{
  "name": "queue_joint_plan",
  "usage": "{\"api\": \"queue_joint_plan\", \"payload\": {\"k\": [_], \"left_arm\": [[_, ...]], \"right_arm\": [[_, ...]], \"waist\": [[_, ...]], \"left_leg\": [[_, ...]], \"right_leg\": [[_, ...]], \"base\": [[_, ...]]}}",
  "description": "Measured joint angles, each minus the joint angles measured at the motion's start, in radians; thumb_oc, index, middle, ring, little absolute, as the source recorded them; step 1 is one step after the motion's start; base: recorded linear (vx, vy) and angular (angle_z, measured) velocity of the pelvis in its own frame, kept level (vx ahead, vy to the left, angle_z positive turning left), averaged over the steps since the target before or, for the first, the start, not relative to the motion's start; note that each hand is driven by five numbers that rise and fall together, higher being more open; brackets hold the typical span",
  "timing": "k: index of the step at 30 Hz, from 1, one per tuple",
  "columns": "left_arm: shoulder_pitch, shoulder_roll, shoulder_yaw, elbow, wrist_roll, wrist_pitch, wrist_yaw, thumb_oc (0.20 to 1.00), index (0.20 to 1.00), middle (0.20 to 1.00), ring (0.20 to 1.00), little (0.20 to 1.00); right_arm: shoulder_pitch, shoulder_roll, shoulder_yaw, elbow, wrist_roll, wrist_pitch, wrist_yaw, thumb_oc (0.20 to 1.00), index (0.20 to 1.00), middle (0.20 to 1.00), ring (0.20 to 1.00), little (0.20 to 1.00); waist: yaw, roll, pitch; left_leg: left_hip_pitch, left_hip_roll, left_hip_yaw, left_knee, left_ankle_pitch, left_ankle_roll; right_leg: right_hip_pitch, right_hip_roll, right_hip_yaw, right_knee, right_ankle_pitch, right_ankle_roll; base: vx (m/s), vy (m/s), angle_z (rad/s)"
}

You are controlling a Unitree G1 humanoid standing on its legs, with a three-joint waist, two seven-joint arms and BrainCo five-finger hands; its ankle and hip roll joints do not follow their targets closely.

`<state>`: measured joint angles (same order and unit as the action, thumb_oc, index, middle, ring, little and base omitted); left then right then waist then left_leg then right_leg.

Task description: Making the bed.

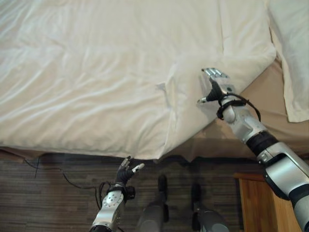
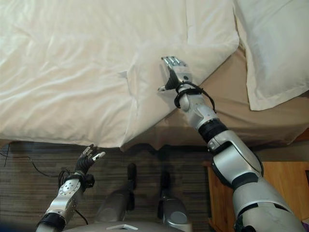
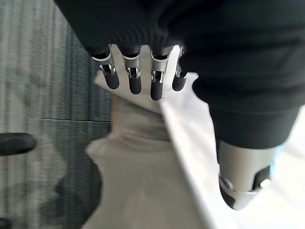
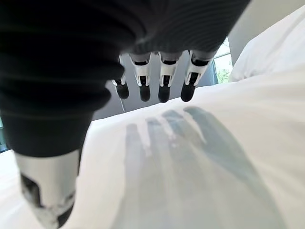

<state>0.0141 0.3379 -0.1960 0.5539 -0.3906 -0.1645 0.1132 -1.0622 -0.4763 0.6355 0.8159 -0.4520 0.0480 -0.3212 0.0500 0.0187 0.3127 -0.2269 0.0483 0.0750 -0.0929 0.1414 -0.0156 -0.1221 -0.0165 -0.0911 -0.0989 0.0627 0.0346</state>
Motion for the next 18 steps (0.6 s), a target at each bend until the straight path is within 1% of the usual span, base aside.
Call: {"api": "queue_joint_plan", "payload": {"k": [1, 4, 6, 7, 8, 10, 13, 14, 15, 16, 18], "left_arm": [[-0.011, 0.007, -0.01, 0.004, 0.0, 0.0, 0.0, 1.0, 1.0, 1.0, 1.0, 1.0], [-0.028, 0.015, -0.017, 0.008, 0.0, -0.001, 0.001, 1.0, 1.0, 1.0, 1.0, 1.0], [-0.036, 0.02, -0.021, 0.009, 0.0, -0.002, 0.0, 1.0, 1.0, 1.0, 1.0, 1.0], [-0.057, 0.026, -0.023, 0.008, -0.001, -0.003, 0.0, 1.0, 1.0, 1.0, 1.0, 1.0], [-0.065, 0.03, -0.024, 0.008, -0.002, -0.004, 0.0, 1.0, 1.0, 1.0, 1.0, 1.0], [-0.079, 0.037, -0.024, 0.007, -0.002, -0.009, 0.0, 1.0, 1.0, 1.0, 1.0, 1.0], [-0.088, 0.04, -0.024, -0.001, -0.04, -0.017, 0.0, 1.0, 1.0, 1.0, 1.0, 1.0], [-0.091, 0.04, -0.024, -0.005, -0.04, -0.022, 0.0, 1.0, 1.0, 1.0, 1.0, 1.0], [-0.091, 0.04, -0.024, -0.011, -0.04, -0.023, 0.0, 1.0, 1.0, 1.0, 1.0, 1.0], [-0.092, 0.04, -0.024, -0.011, -0.04, -0.024, 0.0, 1.0, 1.0, 1.0, 1.0, 1.0], [-0.094, 0.04, -0.024, -0.011, -0.04, -0.024, 0.0, 1.0, 1.0, 1.0, 1.0, 1.0]], "right_arm": [[-0.023, -0.001, 0.0, 0.023, 0.003, 0.004, -0.001, 1.0, 1.0, 1.0, 1.0, 1.0], [-0.057, -0.006, 0.003, 0.049, 0.032, 0.005, -0.004, 1.0, 1.0, 1.0, 1.0, 1.0], [-0.078, -0.008, 0.008, 0.072, 0.038, 0.006, -0.005, 1.0, 1.0, 1.0, 1.0, 1.0], [-0.1, -0.02, 0.008, 0.078, 0.042, 0.006, -0.011, 1.0, 1.0, 1.0, 1.0, 1.0], [-0.11, -0.017, 0.01, 0.083, 0.043, 0.006, -0.014, 1.0, 1.0, 1.0, 1.0, 1.0], [-0.118, -0.017, 0.01, 0.083, 0.066, 0.006, -0.022, 1.0, 1.0, 1.0, 1.0, 1.0], [-0.122, -0.017, 0.01, 0.082, 0.07, 0.006, -0.025, 1.0, 1.0, 1.0, 1.0, 1.0], [-0.122, -0.016, 0.009, 0.082, 0.072, 0.006, -0.026, 0.868, 0.868, 0.868, 0.868, 0.868], [-0.122, -0.016, 0.008, 0.082, 0.078, 0.006, -0.026, 0.216, 0.216, 0.216, 0.216, 0.216], [-0.122, -0.016, 0.009, 0.082, 0.085, 0.006, -0.026, 0.2, 0.2, 0.2, 0.2, 0.2], [-0.122, -0.016, 0.008, 0.082, 0.105, 0.006, -0.028, 0.2, 0.2, 0.2, 0.2, 0.2]], "waist": [[0.004, 0.003, 0.016], [0.019, 0.011, 0.037], [0.021, 0.014, 0.045], [0.034, 0.021, 0.075], [0.034, 0.022, 0.085], [0.036, 0.023, 0.092], [0.035, 0.024, 0.093], [0.034, 0.025, 0.093], [0.033, 0.026, 0.094], [0.032, 0.027, 0.094], [0.031, 0.029, 0.095]], "left_leg": [[-0.001, 0.0, -0.002, 0.0, 0.0, 0.0], [-0.022, 0.001, -0.004, 0.0, 0.005, -0.002], [-0.032, 0.001, -0.004, 0.0, 0.006, -0.002], [-0.034, 0.0, -0.004, 0.0, 0.009, 0.001], [-0.035, 0.0, -0.004, 0.0, 0.009, 0.001], [-0.037, 0.0, -0.005, 0.0, 0.009, 0.001], [-0.038, 0.0, -0.005, 0.0, 0.009, 0.001], [-0.038, 0.0, -0.004, 0.0, 0.009, 0.001], [-0.039, 0.0, -0.005, 0.0, 0.009, 0.0], [-0.039, 0.0, -0.005, 0.0, 0.009, 0.0], [-0.039, 0.0, -0.005, 0.0, 0.009, 0.0]], "right_leg": [[0.0, 0.001, -0.002, 0.0, 0.0, 0.0], [-0.021, 0.002, -0.006, 0.0, 0.003, 0.001], [-0.03, 0.002, -0.006, 0.0, 0.004, 0.0], [-0.032, 0.002, -0.007, 0.0, 0.006, 0.001], [-0.033, 0.001, -0.007, 0.0, 0.006, 0.001], [-0.034, 0.002, -0.009, 0.0, 0.005, 0.001], [-0.035, 0.001, -0.008, 0.0, 0.005, 0.001], [-0.035, 0.002, -0.009, 0.0, 0.005, 0.001], [-0.036, 0.002, -0.008, 0.0, 0.005, 0.001], [-0.036, 0.002, -0.008, 0.0, 0.005, 0.001], [-0.036, 0.001, -0.009, 0.0, 0.005, 0.001]], "base": [[-0.04, 0.003, 0.07], [-0.02, 0.004, 0.03], [-0.05, 0.006, 0.0], [-0.06, 0.007, 0.01], [-0.03, 0.004, 0.01], [-0.04, 0.002, 0.03], [-0.04, 0.009, 0.0], [-0.07, 0.021, 0.0], [-0.05, 0.01, 0.0], [-0.05, 0.008, 0.0], [-0.02, 0.0, 0.0]]}}
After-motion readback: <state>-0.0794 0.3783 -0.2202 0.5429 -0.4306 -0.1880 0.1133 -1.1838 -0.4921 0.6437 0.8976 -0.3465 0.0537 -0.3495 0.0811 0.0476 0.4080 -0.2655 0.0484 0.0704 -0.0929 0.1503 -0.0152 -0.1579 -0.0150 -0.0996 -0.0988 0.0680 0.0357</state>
